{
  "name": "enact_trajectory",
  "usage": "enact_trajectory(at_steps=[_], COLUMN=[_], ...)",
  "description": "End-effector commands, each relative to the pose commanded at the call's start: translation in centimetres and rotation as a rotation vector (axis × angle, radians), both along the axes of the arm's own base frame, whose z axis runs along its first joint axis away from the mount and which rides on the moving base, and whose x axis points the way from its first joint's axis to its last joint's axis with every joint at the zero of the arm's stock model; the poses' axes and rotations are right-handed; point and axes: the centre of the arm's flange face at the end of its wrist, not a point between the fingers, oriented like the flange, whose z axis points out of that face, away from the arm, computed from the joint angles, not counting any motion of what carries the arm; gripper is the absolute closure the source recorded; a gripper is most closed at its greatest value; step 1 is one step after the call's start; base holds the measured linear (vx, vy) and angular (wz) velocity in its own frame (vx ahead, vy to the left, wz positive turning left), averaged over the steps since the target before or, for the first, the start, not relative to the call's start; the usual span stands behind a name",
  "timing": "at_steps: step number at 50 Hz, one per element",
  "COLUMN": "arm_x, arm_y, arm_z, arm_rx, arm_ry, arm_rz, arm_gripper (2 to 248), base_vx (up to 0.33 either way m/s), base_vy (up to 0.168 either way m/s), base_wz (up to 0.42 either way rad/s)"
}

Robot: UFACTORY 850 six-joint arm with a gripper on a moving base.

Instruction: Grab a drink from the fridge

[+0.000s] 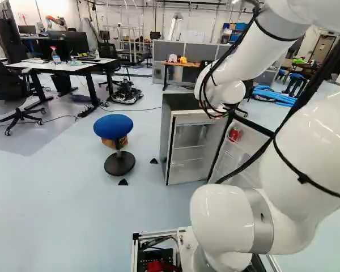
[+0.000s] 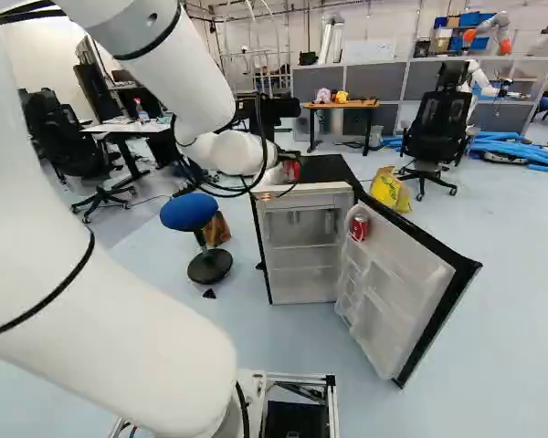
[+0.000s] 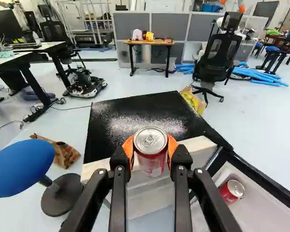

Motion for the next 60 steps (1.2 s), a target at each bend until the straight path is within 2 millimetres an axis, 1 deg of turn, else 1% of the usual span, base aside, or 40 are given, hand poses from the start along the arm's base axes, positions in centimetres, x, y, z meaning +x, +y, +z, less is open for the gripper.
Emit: enact_trajectory(at_steps=[33,60], arm_x=[6.2,11.5], arm_y=[0.0,0.1], arm_z=[-0.3,-0.5], arm_rx=[0.090,0.090], arm_ry=[0.040,0.036], arm_rz=[-0.050,-0.031], arm_gripper=[158,158], base_vx=[0.000,0.000], base_vy=[0.000,0.000], base_wz=[0.000,0.000])
